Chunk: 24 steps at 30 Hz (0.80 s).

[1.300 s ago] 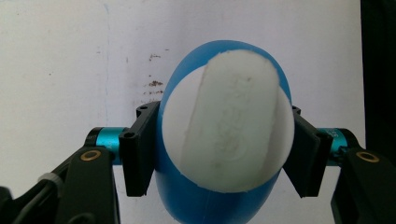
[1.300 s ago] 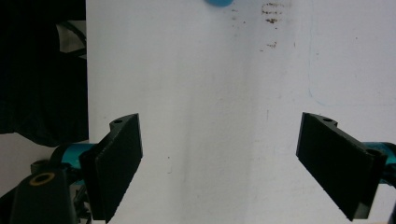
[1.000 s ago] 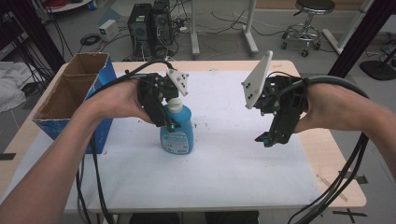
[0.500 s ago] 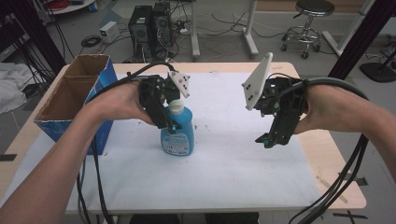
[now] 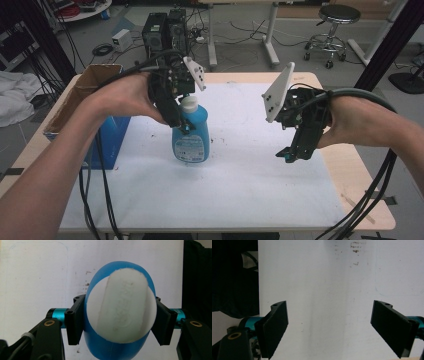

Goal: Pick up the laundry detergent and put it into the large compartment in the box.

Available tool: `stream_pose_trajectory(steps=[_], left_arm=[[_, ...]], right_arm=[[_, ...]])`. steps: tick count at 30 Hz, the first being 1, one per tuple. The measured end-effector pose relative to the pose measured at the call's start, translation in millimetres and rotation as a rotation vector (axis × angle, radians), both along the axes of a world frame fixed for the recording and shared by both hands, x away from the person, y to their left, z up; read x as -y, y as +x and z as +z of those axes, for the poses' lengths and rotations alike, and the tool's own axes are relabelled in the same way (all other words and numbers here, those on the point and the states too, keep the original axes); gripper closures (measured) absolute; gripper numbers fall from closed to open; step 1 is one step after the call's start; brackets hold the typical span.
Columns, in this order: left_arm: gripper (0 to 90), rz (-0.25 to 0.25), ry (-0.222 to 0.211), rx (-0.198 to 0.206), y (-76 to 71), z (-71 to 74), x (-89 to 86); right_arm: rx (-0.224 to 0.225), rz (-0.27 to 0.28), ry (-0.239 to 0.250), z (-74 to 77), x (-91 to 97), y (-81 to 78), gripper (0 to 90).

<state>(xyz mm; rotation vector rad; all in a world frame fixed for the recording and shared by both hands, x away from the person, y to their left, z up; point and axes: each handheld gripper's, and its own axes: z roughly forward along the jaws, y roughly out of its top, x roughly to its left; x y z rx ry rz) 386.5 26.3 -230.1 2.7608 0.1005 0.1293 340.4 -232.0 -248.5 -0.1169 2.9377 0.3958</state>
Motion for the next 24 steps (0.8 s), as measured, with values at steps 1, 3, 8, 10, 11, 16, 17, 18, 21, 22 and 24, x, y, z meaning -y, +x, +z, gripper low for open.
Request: stream_pose_trajectory(steps=[1,3,8,10,11,16,17,18,21,22,24], left_arm=[[36.9,0.005,-0.001,-0.002,0.8,5.3,-0.2],[37.0,0.011,-0.002,-0.003,2.0,17.5,-0.4],[36.9,0.018,-0.003,0.001,3.9,41.1,-0.2],[37.0,0.025,-0.007,0.0,5.8,51.3,-1.2],[37.0,0.028,-0.006,-0.003,6.5,55.8,-1.7],[37.0,0.049,0.001,0.007,13.6,80.4,-4.4],[37.0,0.055,0.009,0.009,14.6,85.4,-4.9],[37.0,0.065,0.017,0.011,15.0,90.2,-5.4],[37.0,0.086,0.031,0.018,17.4,104.7,-8.8],[37.1,0.093,0.029,0.018,18.4,109.0,-10.6],[37.1,0.109,0.024,0.016,20.2,116.4,-15.2]], right_arm=[[0.004,0.003,-0.002,0.3,0.2,0.1,13.7],[0.001,-0.002,0.002,0.3,0.4,-0.6,13.6],[0.005,0.002,0.007,1.0,1.5,-0.4,13.6],[0.006,-0.003,0.013,1.3,1.9,-0.7,13.6],[0.005,-0.001,0.014,1.5,2.3,-0.6,13.7],[0.007,-0.008,0.016,1.5,3.4,-0.3,13.7],[0.006,-0.007,0.015,1.9,3.5,-0.4,13.7],[0.006,-0.003,0.014,2.2,3.8,-0.4,13.7],[0.006,-0.01,0.015,2.4,5.6,-0.4,13.7],[0.007,-0.013,0.015,2.4,6.3,-0.2,13.7],[0.008,-0.012,0.014,2.3,7.5,0.3,13.7]])
